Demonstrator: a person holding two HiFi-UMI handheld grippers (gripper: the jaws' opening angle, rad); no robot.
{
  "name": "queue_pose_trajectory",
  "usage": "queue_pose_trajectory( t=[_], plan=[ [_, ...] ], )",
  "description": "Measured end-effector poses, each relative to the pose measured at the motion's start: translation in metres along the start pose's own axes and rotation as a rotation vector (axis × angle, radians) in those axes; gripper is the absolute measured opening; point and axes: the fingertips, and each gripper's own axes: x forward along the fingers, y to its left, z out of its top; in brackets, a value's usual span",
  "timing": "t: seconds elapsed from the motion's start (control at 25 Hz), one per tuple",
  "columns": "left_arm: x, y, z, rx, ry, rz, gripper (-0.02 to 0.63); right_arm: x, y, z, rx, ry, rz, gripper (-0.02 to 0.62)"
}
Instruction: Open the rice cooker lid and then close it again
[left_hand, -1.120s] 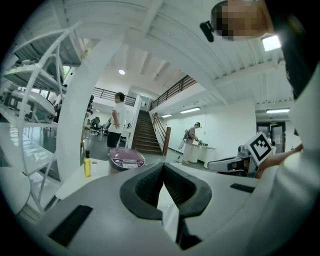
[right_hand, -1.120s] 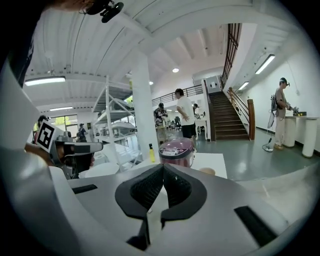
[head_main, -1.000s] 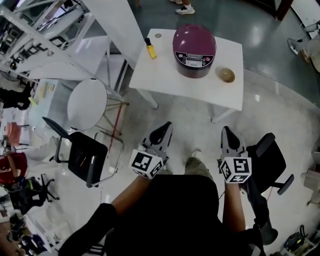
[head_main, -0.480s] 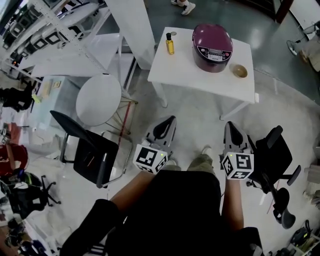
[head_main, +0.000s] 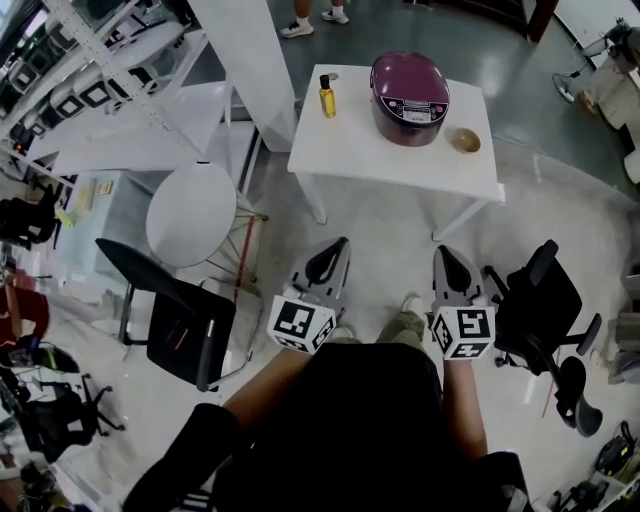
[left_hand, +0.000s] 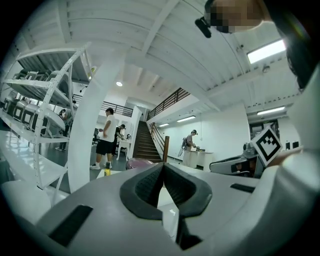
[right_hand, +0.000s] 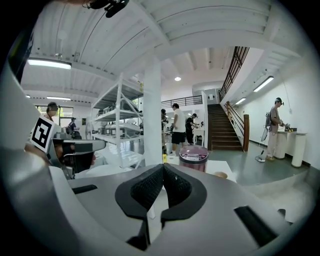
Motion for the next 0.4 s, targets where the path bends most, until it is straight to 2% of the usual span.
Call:
queue_pose_trajectory(
  t=[0.16, 0.4],
  plan=[
    [0.001, -0.002, 0.006, -0.024, -0.013, -0.012, 0.003, -0.001, 0.001, 0.004, -0.016, -0.002, -0.009, 0.0],
    [0.001, -0.002, 0.008, -0.009, -0.011, -0.028, 0.003, 0.003, 0.013, 0.003, -0.01, 0.0, 0.002, -0.002]
  ],
)
